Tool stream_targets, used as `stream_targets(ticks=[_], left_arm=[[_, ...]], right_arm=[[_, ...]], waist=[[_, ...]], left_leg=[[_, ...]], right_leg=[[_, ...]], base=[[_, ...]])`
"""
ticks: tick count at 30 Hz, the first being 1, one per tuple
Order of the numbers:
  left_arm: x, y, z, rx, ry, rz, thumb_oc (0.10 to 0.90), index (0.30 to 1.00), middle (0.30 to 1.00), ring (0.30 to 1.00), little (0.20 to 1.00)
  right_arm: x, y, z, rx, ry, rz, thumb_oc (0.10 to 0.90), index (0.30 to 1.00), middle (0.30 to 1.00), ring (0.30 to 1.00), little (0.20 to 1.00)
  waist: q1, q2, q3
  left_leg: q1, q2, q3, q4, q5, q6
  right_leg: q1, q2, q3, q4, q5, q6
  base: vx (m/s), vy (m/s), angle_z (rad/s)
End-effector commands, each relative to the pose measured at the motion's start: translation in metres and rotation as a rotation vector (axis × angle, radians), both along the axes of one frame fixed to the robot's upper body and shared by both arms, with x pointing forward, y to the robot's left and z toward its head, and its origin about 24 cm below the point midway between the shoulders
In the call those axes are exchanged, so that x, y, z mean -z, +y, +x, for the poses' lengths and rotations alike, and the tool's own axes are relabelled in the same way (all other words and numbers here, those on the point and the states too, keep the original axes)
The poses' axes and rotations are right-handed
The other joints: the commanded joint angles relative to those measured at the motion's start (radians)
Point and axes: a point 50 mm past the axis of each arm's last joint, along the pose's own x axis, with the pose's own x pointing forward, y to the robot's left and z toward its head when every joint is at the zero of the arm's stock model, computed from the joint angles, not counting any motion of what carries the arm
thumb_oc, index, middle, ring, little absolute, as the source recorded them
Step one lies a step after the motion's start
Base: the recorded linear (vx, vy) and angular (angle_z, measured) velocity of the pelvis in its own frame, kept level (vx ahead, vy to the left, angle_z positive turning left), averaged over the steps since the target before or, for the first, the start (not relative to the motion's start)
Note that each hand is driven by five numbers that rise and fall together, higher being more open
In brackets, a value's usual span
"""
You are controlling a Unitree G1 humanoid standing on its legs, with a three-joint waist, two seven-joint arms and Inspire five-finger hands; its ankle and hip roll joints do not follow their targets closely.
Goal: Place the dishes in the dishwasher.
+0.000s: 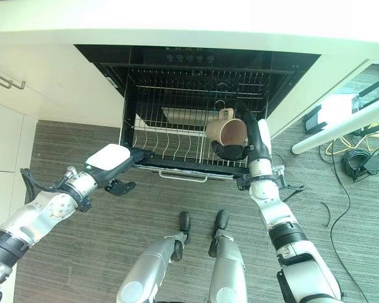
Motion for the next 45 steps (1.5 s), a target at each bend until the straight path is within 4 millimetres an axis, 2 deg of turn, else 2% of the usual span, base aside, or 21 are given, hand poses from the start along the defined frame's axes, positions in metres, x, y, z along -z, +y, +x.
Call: stream_targets(ticks=[1,4,10,13,15,16,18,22,25,28,33,40,43,45], left_arm=[[-0.039,-0.021,-0.002,0.07,-0.208,-0.172,0.8,0.9,0.9,0.9,0.9],[-0.036,-0.018,-0.005,0.054,-0.208,-0.18,0.8,0.9,0.9,0.9,0.9],[-0.031,-0.012,-0.011,0.041,-0.209,-0.178,0.8,0.9,0.9,0.9,0.9],[-0.032,-0.012,-0.011,0.045,-0.215,-0.17,0.8,0.9,0.9,0.9,0.9],[-0.033,-0.009,-0.009,0.05,-0.218,-0.146,0.8,0.9,0.9,0.9,0.9],[-0.034,-0.008,-0.009,0.051,-0.218,-0.137,0.8,0.9,0.9,0.9,0.9],[-0.037,-0.002,-0.012,0.06,-0.219,-0.087,0.8,0.9,0.9,0.9,0.9],[-0.042,0.001,-0.011,0.058,-0.221,-0.063,0.8,0.9,0.9,0.9,0.9],[-0.048,0.004,-0.009,0.052,-0.219,-0.051,0.8,0.9,0.9,0.9,0.9],[-0.051,0.01,-0.012,0.039,-0.218,-0.035,0.8,0.9,0.9,0.9,0.9],[-0.059,0.021,-0.017,0.018,-0.222,-0.017,0.8,0.9,0.9,0.9,0.9],[-0.067,0.029,-0.02,0.01,-0.231,-0.006,0.8,0.9,0.9,0.9,0.9],[-0.07,0.032,-0.02,0.001,-0.227,-0.005,0.8,0.9,0.9,0.9,0.9],[-0.074,0.034,-0.021,-0.006,-0.227,-0.009,0.8,0.9,0.9,0.9,0.9]], right_arm=[[-0.047,-0.017,-0.011,0.006,-0.239,0.037,0.8,0.9,0.9,0.9,0.9],[-0.042,-0.014,-0.016,-0.027,-0.209,0.075,0.8,0.9,0.9,0.9,0.9],[-0.008,-0.002,-0.02,-0.163,0.034,0.053,0.8,0.9,0.9,0.9,0.9],[-0.003,0.01,-0.019,-0.308,0.125,-0.008,0.8,0.9,0.9,0.9,0.9],[0.01,0.021,-0.016,-0.417,0.329,-0.143,0.8,0.9,0.9,0.9,0.9],[0.012,0.021,-0.015,-0.415,0.371,-0.194,0.8,0.9,0.9,0.9,0.9],[0.016,0.002,-0.014,-0.321,0.494,-0.394,0.8,0.9,0.9,0.9,0.9],[0.004,-0.01,-0.011,-0.285,0.517,-0.431,0.8,0.9,0.9,0.9,0.9],[-0.001,-0.019,-0.01,-0.244,0.608,-0.51,0.8,0.9,0.9,0.9,0.9],[-0.004,-0.03,-0.015,-0.231,0.695,-0.551,0.8,0.9,0.9,0.9,0.9],[-0.007,-0.06,-0.032,-0.123,0.931,-0.656,0.8,0.9,0.9,0.9,0.9],[-0.023,-0.073,-0.035,-0.037,0.939,-0.742,0.8,0.9,0.9,0.9,0.9],[-0.037,-0.081,-0.035,0.088,0.824,-0.788,0.8,0.9,0.9,0.9,0.9],[-0.057,-0.084,-0.034,0.177,0.635,-0.802,0.8,0.9,0.9,0.9,0.9]], waist=[[-0.032,0.08,-0.02],[-0.041,0.078,-0.02],[-0.046,0.063,-0.02],[-0.043,0.055,-0.02],[-0.036,0.039,-0.02],[-0.034,0.034,-0.02],[-0.017,-0.002,-0.02],[-0.013,-0.02,-0.02],[-0.011,-0.031,-0.02],[-0.013,-0.046,-0.02],[-0.019,-0.071,-0.02],[-0.017,-0.083,-0.02],[-0.019,-0.085,-0.02],[-0.023,-0.084,-0.02]], left_leg=[[-0.03,0.11,0.032,0.039,-0.09,-0.084],[-0.029,0.111,0.035,0.039,-0.093,-0.082],[-0.029,0.118,0.045,0.039,-0.093,-0.082],[-0.034,0.12,0.044,0.039,-0.089,-0.083],[-0.039,0.12,0.04,0.039,-0.085,-0.085],[-0.04,0.121,0.039,0.039,-0.083,-0.085],[-0.039,0.125,0.028,0.039,-0.082,-0.084],[-0.046,0.132,0.024,0.039,-0.073,-0.084],[-0.044,0.135,0.025,0.039,-0.073,-0.084],[-0.043,0.141,0.026,0.039,-0.072,-0.084],[-0.046,0.153,0.039,0.039,-0.07,-0.087],[-0.056,0.158,0.05,0.039,-0.067,-0.089],[-0.049,0.158,0.055,0.039,-0.072,-0.09],[-0.05,0.159,0.056,0.039,-0.074,-0.09]], right_leg=[[0.016,-0.023,0.061,0.016,-0.102,0.076],[0.016,-0.022,0.065,0.016,-0.104,0.077],[0.013,-0.022,0.067,0.016,-0.104,0.076],[0.009,-0.022,0.062,0.016,-0.101,0.077],[0.007,-0.022,0.058,0.016,-0.098,0.077],[0.007,-0.022,0.055,0.016,-0.097,0.077],[0.017,-0.018,0.036,0.016,-0.096,0.078],[0.016,-0.008,0.032,0.016,-0.089,0.076],[0.018,-0.002,0.035,0.016,-0.09,0.077],[0.02,0.006,0.035,0.016,-0.09,0.078],[0.019,0.017,0.04,0.016,-0.093,0.079],[0.014,0.024,0.045,0.016,-0.098,0.079],[0.023,0.025,0.047,0.016,-0.106,0.08],[0.022,0.027,0.05,0.016,-0.107,0.082]], base=[[0.0,0.0,0.0],[0.01,0.02,-0.07],[0.0,-0.013,-0.04],[-0.01,-0.045,-0.03],[-0.01,-0.094,-0.01],[-0.02,-0.157,0.04],[-0.02,-0.201,0.16],[-0.01,-0.093,0.13],[0.0,-0.044,0.12],[0.0,-0.051,0.04],[-0.01,-0.029,0.05],[0.0,0.0,0.0],[0.0,0.0,0.0],[0.01,0.005,-0.02]])
